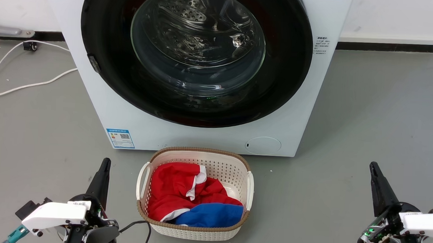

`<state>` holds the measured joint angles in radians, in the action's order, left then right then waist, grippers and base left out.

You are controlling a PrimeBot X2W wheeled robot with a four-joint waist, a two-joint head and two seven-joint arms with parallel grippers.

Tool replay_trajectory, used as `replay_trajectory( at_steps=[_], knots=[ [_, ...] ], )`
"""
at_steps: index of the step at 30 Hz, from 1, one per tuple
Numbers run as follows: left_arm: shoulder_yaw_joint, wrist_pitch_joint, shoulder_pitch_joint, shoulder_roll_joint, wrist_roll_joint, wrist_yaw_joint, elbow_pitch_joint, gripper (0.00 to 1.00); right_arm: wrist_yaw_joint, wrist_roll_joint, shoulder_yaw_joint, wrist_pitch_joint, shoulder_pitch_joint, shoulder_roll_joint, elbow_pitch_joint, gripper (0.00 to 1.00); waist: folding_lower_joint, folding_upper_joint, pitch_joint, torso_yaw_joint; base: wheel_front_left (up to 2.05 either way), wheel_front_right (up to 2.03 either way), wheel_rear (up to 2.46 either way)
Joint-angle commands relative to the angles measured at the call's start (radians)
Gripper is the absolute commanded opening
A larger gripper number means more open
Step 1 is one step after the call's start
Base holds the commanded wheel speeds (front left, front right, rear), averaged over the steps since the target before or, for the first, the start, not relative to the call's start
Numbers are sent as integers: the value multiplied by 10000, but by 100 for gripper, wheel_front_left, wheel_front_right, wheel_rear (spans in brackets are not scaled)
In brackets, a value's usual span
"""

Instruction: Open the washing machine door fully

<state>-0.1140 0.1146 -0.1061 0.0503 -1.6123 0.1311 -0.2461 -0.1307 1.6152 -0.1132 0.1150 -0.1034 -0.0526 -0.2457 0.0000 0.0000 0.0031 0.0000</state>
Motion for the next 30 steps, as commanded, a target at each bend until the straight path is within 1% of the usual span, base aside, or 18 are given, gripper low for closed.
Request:
replay_trajectory(
  at_steps=[1, 20, 21, 25, 30],
  knots=[
    [-15, 21, -70, -9, -15, 23, 4, 0, 0, -52, -11, 19, -128, 28, -12, 0, 0, 0, 0, 0, 0, 0, 0],
    [-15, 21, -70, -9, -15, 23, 4, 0, 0, -55, -12, 20, -129, 30, -12, 0, 0, 0, 0, 0, 0, 0, 0],
    [0, -4, 0, 0, -1, 0, 4, 100, 0, -4, -3, -6, 2, 2, 1, 100, 0, 0, 0, 0, 0, 0, 0],
    [44, -19, 288, -40, 2, -6, -321, 100, 15, -5, 12, -17, 277, 21, -308, 100, 0, 0, 1, -1, 0, 0, 0],
    [83, -283, 379, -36, 222, -6, -97, 100, 14, -260, -62, -282, 409, 20, -241, 100, 0, 0, 5, -4, 0, 0, 0]
  ],
)
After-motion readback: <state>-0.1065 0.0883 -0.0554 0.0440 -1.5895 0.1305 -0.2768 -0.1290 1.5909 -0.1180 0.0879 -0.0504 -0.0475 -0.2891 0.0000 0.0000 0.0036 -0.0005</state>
